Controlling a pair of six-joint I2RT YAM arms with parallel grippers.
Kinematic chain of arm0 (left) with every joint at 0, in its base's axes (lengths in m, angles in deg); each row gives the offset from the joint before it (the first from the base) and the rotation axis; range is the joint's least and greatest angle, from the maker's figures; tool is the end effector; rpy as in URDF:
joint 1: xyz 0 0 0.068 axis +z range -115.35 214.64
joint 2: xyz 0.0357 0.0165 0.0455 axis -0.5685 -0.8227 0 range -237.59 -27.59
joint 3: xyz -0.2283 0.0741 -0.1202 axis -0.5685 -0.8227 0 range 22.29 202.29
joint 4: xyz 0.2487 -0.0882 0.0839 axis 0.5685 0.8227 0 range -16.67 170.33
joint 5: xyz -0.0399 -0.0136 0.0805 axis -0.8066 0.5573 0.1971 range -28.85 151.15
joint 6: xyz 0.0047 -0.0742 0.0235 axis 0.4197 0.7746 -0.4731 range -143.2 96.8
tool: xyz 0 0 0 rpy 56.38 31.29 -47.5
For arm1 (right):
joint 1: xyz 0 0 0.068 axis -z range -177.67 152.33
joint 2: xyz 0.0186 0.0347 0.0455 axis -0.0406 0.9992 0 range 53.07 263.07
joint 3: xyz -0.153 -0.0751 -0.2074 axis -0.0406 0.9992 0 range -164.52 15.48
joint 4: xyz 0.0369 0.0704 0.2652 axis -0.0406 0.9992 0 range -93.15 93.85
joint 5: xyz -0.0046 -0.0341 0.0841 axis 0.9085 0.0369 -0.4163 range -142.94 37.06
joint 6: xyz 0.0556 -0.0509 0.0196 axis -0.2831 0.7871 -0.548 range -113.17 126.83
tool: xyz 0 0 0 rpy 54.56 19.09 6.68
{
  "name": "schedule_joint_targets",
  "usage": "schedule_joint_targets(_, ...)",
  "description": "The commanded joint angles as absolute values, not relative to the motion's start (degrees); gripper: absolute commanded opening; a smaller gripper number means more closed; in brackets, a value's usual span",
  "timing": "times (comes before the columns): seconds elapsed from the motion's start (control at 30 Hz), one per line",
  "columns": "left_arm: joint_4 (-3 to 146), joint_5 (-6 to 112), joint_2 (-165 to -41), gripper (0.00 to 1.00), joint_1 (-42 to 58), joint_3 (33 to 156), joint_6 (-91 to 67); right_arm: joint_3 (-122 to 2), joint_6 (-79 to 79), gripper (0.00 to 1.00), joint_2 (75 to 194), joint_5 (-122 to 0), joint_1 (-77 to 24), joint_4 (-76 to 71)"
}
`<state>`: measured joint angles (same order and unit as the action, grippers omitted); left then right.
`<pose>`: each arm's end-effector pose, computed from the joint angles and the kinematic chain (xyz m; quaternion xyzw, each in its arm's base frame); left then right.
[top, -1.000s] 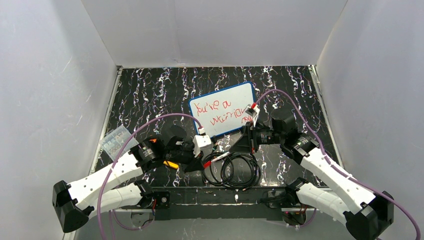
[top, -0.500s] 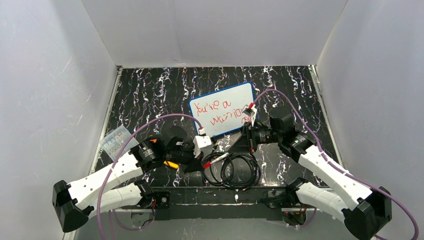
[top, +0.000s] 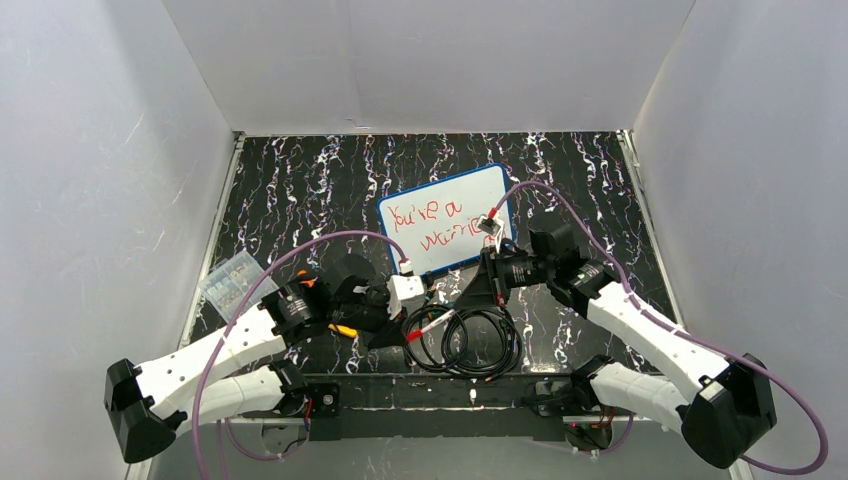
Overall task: Write a sentence on the whiteboard
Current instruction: Close the whiteboard marker at the center of the board.
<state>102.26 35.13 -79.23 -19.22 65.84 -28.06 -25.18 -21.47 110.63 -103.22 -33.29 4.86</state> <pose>0.1138 -0.2054 0.2590 0.5151 0.7108 -0.3636 0.3120 0.1767 0.1896 0.2648 -0.2768 0.7470 0.5616 0.2236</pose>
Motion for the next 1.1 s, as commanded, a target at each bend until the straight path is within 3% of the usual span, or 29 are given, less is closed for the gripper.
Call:
schedule_joint_targets(0.0,100.9,34.5,-77.6,0.0,-19.8,65.8,-28.9,-25.1,-20.4,0.01,112.1,-106.3,-33.4,3.5)
schedule_joint_targets(1.07,86.5,42.2,-82.2,0.0,-20.6,69.3,-25.7,-20.1,-24.8,0.01,113.2,-106.8,-34.4,-4.6)
